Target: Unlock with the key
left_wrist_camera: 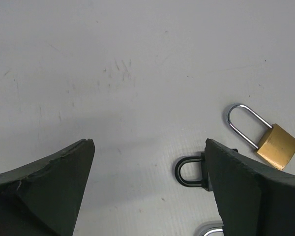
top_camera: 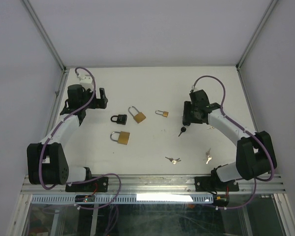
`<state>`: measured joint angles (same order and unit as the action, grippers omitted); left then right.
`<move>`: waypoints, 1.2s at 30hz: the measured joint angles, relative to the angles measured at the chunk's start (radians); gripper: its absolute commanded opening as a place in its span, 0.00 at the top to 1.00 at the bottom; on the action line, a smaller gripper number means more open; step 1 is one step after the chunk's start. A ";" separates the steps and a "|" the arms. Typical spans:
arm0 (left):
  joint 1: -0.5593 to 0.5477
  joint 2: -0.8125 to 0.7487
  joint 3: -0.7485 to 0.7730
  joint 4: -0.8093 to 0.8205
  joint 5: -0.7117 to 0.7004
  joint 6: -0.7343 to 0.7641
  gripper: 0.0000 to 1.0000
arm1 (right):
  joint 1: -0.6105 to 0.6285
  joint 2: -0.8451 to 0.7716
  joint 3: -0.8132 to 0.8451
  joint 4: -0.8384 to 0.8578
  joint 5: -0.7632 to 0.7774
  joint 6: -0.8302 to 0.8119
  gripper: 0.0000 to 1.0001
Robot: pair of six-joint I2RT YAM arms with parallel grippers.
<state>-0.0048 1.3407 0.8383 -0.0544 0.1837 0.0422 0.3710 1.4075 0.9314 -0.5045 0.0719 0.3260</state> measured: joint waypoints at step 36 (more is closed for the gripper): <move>0.000 0.000 0.012 -0.080 0.083 -0.003 0.01 | -0.043 0.192 -0.051 0.123 -0.057 0.123 0.83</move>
<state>-0.0048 1.3407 0.8501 -0.1341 0.2668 0.0395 0.3283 1.5993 0.8803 -0.3817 0.0147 0.4488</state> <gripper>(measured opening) 0.990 0.171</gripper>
